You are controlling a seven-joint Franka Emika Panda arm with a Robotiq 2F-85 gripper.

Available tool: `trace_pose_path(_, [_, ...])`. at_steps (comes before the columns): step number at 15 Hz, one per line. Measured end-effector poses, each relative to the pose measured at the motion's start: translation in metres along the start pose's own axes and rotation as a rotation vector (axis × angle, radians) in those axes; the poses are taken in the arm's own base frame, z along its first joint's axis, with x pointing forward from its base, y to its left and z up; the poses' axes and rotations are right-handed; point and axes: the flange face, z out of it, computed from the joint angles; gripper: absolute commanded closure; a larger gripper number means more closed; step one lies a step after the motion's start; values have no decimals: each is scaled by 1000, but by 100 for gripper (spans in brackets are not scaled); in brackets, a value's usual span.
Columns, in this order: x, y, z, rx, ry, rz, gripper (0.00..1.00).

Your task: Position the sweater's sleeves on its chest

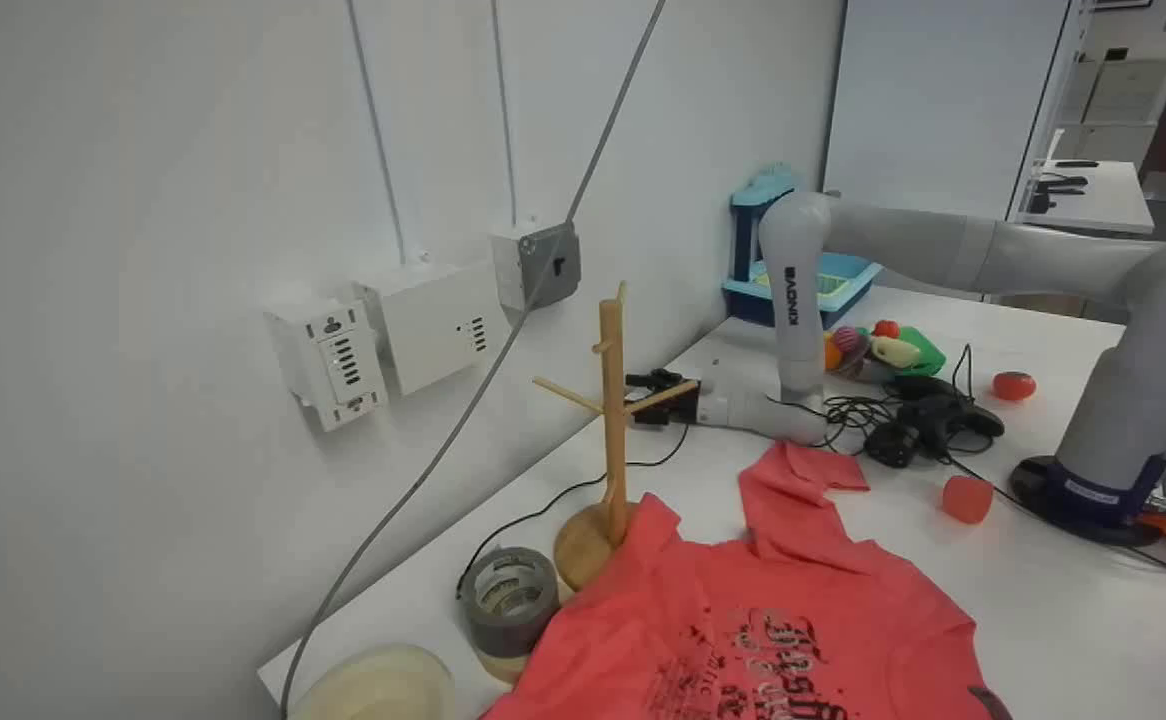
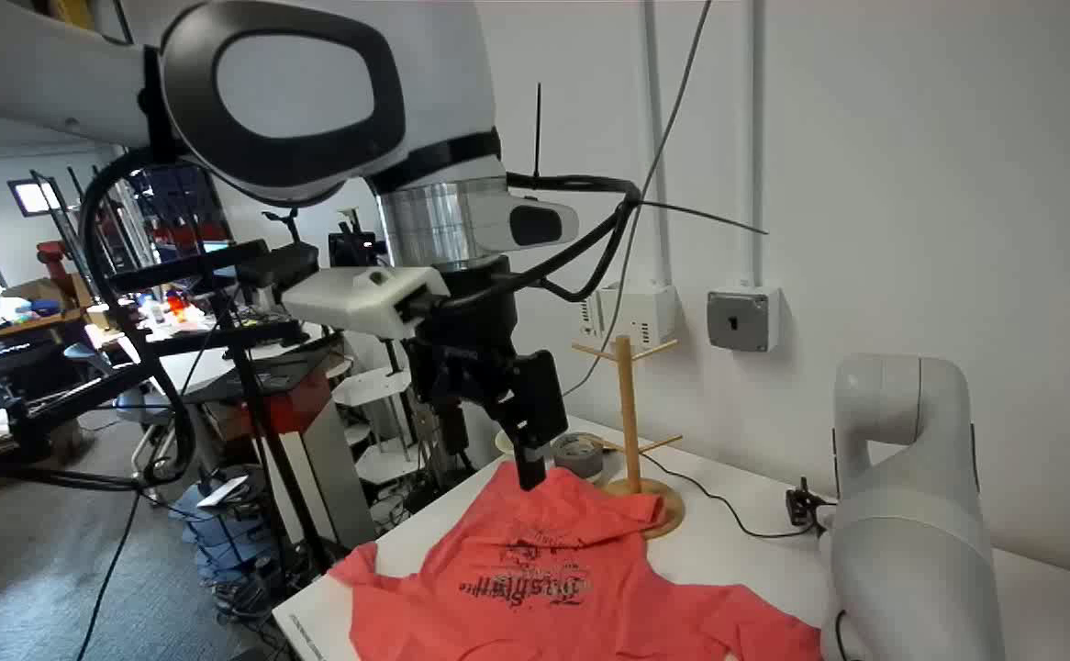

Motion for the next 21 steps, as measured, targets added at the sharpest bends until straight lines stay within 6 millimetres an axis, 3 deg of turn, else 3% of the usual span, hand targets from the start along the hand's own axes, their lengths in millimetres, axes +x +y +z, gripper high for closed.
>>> trace_pose_path(21, [3, -3, 1, 4, 10, 48, 0])
